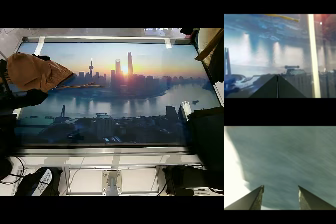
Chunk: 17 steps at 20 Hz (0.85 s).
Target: Fold the clothes and pants, and hang the long-sleeved shirts on hangers.
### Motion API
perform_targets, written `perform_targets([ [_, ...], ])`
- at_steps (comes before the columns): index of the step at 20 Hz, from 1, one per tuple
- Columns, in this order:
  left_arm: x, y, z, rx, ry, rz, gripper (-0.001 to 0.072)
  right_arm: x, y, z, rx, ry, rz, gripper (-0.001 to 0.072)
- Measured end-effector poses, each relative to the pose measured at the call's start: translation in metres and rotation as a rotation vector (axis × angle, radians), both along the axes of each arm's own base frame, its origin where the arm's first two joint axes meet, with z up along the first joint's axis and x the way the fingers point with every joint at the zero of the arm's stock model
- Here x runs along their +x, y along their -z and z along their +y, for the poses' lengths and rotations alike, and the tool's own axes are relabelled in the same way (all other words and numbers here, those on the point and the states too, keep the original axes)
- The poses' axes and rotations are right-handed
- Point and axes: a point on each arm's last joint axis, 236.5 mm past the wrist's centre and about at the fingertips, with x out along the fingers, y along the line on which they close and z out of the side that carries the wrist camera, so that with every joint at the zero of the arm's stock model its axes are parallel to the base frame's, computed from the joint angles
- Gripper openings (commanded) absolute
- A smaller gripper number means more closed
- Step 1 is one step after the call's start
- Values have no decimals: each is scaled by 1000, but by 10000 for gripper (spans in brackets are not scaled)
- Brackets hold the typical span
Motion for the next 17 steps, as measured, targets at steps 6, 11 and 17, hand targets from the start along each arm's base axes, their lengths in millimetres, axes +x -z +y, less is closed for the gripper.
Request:
perform_targets([
  [6, 0, -1, -2, -10, 2, -2, 23, 147, -170, 35, -425, -278, -355, 489],
  [11, 0, -1, -3, -13, 5, 0, 23, 226, -221, 143, -530, -600, -463, 490],
  [17, -1, -1, -3, -13, 6, 2, 23, 253, -241, 224, -551, -807, -544, 490],
])
